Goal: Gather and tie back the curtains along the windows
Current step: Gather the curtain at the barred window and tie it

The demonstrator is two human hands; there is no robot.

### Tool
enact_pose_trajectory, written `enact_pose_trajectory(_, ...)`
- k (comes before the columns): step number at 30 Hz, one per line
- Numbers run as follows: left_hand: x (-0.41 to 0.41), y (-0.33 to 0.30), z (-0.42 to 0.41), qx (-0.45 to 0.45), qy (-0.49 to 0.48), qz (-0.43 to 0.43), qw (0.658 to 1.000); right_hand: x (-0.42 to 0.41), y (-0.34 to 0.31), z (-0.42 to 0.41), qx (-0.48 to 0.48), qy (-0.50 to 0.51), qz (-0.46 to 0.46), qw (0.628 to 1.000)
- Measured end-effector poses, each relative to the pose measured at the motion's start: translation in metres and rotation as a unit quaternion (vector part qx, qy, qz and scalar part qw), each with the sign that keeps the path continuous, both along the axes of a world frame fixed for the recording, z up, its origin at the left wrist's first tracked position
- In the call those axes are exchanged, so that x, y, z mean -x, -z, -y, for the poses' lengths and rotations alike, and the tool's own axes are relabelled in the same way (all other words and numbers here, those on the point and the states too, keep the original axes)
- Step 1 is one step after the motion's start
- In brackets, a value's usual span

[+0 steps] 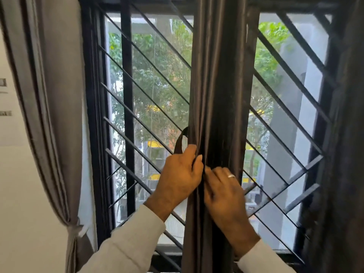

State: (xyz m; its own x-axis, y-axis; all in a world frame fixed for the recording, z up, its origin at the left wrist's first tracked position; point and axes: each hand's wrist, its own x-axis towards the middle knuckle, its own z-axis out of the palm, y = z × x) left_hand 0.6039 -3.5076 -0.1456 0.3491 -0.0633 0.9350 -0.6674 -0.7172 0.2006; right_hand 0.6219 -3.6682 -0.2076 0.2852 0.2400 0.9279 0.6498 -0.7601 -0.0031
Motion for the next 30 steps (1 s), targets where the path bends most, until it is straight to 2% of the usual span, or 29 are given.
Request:
enact_pose_trajectory(5, 0.007, -0.009, 0.004, -0.020, -0.016, -0.015, 1.000, -0.001, -0.010, -0.002, 0.034, -0.018, -0.007, 0.999)
enact_pose_trajectory(11, -0.004, -0.012, -0.003, 0.016, -0.042, -0.010, 0.999, -0.008, -0.016, 0.010, 0.064, -0.063, -0.010, 0.996)
enact_pose_trajectory(14, -0.008, -0.011, -0.011, 0.037, -0.037, -0.028, 0.998, 0.001, -0.020, 0.016, -0.114, -0.012, 0.008, 0.993)
enact_pose_trajectory(16, -0.010, -0.011, -0.013, 0.035, -0.035, -0.027, 0.998, 0.005, -0.028, 0.022, -0.234, 0.057, 0.011, 0.971)
enact_pose_trajectory(18, -0.009, -0.011, -0.010, 0.027, -0.045, -0.022, 0.998, 0.002, -0.034, 0.029, -0.272, 0.075, 0.004, 0.959)
enact_pose_trajectory(22, -0.010, -0.006, -0.003, 0.030, -0.040, -0.002, 0.999, -0.006, -0.032, 0.040, -0.263, 0.060, -0.012, 0.963)
enact_pose_trajectory(26, -0.008, -0.004, 0.003, 0.084, 0.013, -0.019, 0.996, -0.012, -0.039, 0.043, -0.399, -0.025, -0.073, 0.914)
enact_pose_trajectory(27, -0.007, -0.003, 0.005, 0.076, 0.023, -0.008, 0.997, -0.011, -0.040, 0.041, -0.401, -0.046, -0.079, 0.911)
enact_pose_trajectory(30, -0.007, -0.003, 0.011, 0.045, 0.041, 0.018, 0.998, -0.004, -0.027, 0.029, -0.260, -0.015, -0.011, 0.965)
